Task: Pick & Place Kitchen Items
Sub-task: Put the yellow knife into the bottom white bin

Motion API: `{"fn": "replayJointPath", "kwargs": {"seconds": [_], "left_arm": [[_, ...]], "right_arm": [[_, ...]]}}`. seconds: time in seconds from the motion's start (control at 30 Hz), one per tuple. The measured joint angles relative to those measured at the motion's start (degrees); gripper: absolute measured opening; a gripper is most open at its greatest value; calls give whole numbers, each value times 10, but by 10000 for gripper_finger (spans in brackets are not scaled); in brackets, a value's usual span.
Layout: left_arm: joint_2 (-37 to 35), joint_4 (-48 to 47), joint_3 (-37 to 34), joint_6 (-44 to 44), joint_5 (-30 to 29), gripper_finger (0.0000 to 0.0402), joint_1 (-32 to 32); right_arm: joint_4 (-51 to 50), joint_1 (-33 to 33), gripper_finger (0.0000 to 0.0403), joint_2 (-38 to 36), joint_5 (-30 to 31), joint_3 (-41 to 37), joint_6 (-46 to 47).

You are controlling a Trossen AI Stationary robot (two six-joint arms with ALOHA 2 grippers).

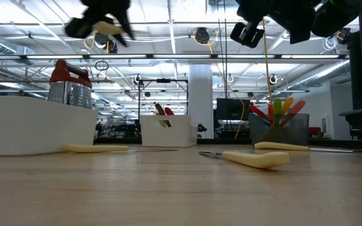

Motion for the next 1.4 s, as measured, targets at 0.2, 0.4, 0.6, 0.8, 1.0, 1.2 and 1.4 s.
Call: {"fn": "replayJointPath", "kwargs": {"seconds": [0.2, 0.4, 0.6, 0.8, 1.0, 1.2, 1.4], "left_arm": [[-18, -164, 0, -111, 49, 46, -17], [-17, -295, 0, -167, 142, 46, -20], [-17, -381, 0, -198, 205, 46, -23], [-17, -368, -22, -187, 286, 46, -26], [-17, -368, -66, -187, 339, 46, -28], [-17, -320, -116, -179, 373, 46, -24], [-16, -261, -178, -158, 397, 46, -8]], "right_arm": [[-1, -1, 157, 0, 0, 0, 1], [-1, -1, 155, 0, 0, 0, -1], [-1, -1, 155, 0, 0, 0, -3], [0, -1, 155, 0, 0, 0, -12], [0, -1, 155, 0, 0, 0, -12], [0, -1, 155, 0, 0, 0, -12], [0, -1, 155, 0, 0, 0, -11]]}}
